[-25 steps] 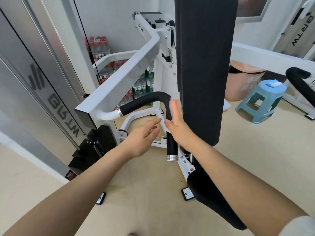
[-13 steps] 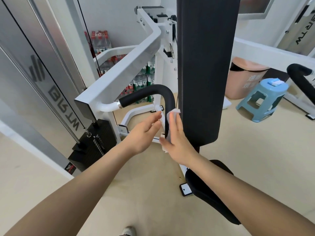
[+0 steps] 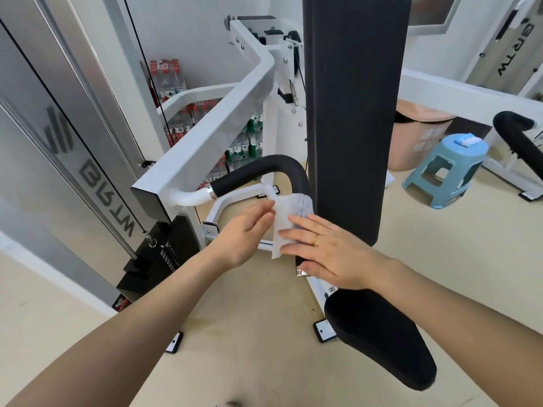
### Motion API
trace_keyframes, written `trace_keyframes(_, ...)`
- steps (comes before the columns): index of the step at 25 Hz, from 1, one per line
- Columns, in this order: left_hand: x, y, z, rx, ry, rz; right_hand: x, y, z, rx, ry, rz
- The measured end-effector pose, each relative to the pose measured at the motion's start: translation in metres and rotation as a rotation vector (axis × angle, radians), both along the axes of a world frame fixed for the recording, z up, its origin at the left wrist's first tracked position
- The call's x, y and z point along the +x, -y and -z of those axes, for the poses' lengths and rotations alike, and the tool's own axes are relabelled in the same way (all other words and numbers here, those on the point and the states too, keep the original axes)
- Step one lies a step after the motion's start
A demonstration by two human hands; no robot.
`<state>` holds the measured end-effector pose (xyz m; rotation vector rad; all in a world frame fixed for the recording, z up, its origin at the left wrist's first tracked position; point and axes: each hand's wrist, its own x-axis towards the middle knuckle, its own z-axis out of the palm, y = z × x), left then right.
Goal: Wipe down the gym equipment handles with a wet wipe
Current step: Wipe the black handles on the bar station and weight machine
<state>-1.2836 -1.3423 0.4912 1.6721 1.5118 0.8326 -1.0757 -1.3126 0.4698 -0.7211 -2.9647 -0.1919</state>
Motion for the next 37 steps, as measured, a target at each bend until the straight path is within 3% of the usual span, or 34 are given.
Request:
trace_keyframes(3, -0.009, -0.007, -0.007, 0.069, -0.026, 0.014, -0.021, -0.03, -0.024, -0.114, -0.132, 0.28)
trace_keyframes(7, -0.031, -0.021, -0.019, 0.329, -0.138, -0.053, -0.067, -0.062, -0.042, -0.229, -0.211, 0.527)
trace_keyframes(10, -0.056, -0.029, -0.024, 0.409, -0.152, -0.09, -0.093, -0.079, -0.051, -0.075, -0.108, 0.512)
trace_keyframes(17, -0.104, -0.039, -0.026, 0.512, -0.156, 0.001, -0.182, -0.039, -0.043, 0.085, 0.239, 0.188)
trace_keyframes(23, -0.093, -0.042, -0.016, 0.477, -0.122, 0.104, -0.103, -0.044, -0.047, 0.01, 0.029, 0.465)
trace_keyframes(26, -0.077, -0.041, -0.013, 0.422, -0.103, 0.157, -0.078, -0.033, -0.046, -0.167, -0.11, 0.595)
trace_keyframes(29, -0.063, -0.038, -0.011, 0.343, -0.091, 0.23, -0.079, -0.03, -0.049, -0.44, -0.506, 0.802)
trace_keyframes(32, -0.052, -0.039, -0.011, 0.252, -0.096, 0.298, -0.073, -0.05, -0.058, -0.767, -0.773, 0.933)
trace_keyframes(35, -0.042, -0.032, -0.006, 0.17, -0.117, 0.382, -0.065, -0.045, -0.055, -1.037, -0.901, 0.919)
trace_keyframes(37, -0.033, -0.028, -0.001, 0.175, -0.108, 0.379, -0.054, -0.023, -0.042, -1.137, -0.871, 0.881)
